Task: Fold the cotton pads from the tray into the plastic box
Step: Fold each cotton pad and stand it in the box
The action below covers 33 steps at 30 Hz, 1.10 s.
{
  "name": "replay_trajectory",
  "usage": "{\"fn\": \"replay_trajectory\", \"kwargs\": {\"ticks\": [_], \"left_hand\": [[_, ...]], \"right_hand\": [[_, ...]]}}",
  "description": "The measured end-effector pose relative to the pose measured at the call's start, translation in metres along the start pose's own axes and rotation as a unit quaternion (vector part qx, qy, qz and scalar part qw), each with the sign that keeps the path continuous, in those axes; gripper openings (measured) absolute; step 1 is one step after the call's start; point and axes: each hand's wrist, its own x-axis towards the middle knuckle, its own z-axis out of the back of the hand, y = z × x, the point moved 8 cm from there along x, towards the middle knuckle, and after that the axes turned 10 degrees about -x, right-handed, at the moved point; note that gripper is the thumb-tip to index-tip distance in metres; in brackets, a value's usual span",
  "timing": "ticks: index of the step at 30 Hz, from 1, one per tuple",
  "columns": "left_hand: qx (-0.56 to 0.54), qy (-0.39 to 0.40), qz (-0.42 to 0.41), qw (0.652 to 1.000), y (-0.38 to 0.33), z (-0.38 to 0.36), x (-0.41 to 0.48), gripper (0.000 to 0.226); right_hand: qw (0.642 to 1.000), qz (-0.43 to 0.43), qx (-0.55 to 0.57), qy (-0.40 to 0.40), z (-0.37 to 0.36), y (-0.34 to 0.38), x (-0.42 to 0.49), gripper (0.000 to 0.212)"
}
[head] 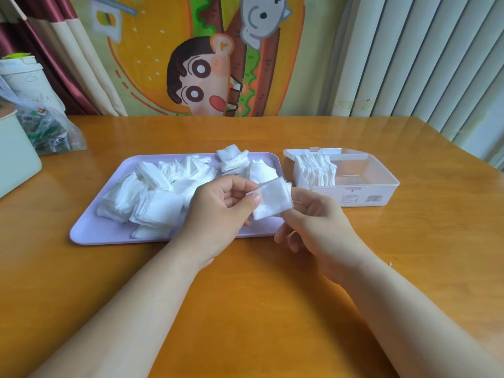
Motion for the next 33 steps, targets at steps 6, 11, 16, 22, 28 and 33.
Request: {"fn": "replay_trajectory", "kwargs": {"ticks": [6,11,16,22,28,33], "left_hand": [[0.029,-0.028,0.007,0.999,0.001,0.005,0.0,0.014],[0.032,-0.044,0.001,0.999,-0.001,0.007,0.0,0.008],[0.039,-0.031,-0.022,0.999,-0.006,0.006,-0.001,0.01],[0.08,-0.028,-0.066,0.994,-0.013,0.007,-0.002,0.012],[0.042,0.001,-0.064,0.997,-0.012,0.003,0.0,0.026],[0.04,-0.007,-0.053,0.998,-0.01,0.003,0.0,0.014]], "right_hand": [[1.0,0.01,0.023,0.016,-0.002,0.005,-0.004,0.029],[0.997,-0.009,0.062,0.034,-0.004,0.007,-0.006,0.031],[0.983,-0.065,0.167,0.037,-0.005,0.003,-0.006,0.022],[0.967,-0.096,0.229,0.049,-0.008,0.001,-0.008,0.034],[0.964,-0.107,0.238,0.048,-0.007,0.002,-0.009,0.033],[0.964,-0.107,0.24,0.046,-0.007,0.001,-0.008,0.031]]}}
